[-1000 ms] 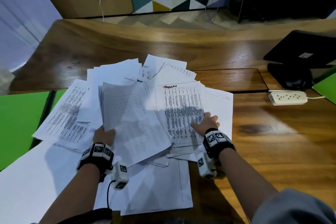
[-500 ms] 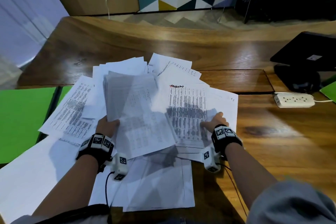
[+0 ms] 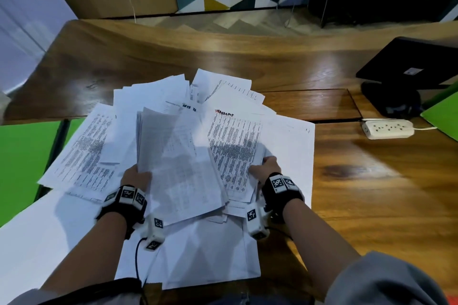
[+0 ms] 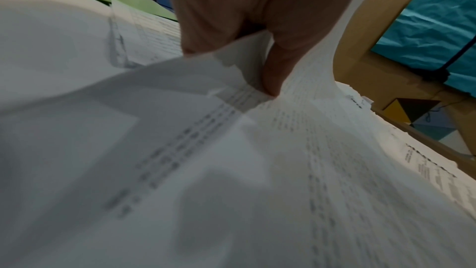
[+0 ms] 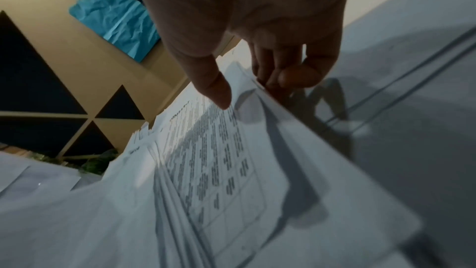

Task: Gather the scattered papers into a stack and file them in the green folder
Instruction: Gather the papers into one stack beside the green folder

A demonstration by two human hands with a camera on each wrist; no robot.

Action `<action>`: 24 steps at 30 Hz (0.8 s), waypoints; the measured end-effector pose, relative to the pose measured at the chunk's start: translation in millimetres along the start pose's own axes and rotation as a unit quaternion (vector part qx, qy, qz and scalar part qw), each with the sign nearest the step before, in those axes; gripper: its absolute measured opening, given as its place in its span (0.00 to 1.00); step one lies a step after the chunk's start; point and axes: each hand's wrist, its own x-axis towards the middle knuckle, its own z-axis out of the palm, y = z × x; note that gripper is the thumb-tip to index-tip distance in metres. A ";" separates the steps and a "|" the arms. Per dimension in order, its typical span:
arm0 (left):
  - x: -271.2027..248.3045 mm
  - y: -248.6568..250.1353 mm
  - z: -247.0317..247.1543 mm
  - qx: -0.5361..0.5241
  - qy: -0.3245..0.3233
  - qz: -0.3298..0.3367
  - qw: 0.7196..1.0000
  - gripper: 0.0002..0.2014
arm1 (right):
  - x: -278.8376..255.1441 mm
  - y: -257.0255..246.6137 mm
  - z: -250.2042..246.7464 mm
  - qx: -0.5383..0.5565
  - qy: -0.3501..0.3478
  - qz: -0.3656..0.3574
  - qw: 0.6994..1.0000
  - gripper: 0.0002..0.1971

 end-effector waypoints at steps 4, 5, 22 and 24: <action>-3.9 1.6 3.5 -0.014 0.004 0.007 1.000 0.18 | -1.9 3.2 4.5 -0.028 -0.021 -0.036 0.999 0.13; -4.5 3.1 4.4 -0.020 0.006 0.012 1.000 0.18 | -3.1 3.3 3.7 -0.025 -0.020 -0.041 0.999 0.08; -17.9 19.9 32.2 -0.007 -0.095 0.034 0.995 0.26 | -13.1 -29.6 -110.7 0.188 0.281 -0.154 0.928 0.12; -17.8 21.0 35.9 -0.014 -0.090 0.031 0.995 0.24 | -9.4 -17.5 -90.2 0.157 0.227 -0.139 0.951 0.10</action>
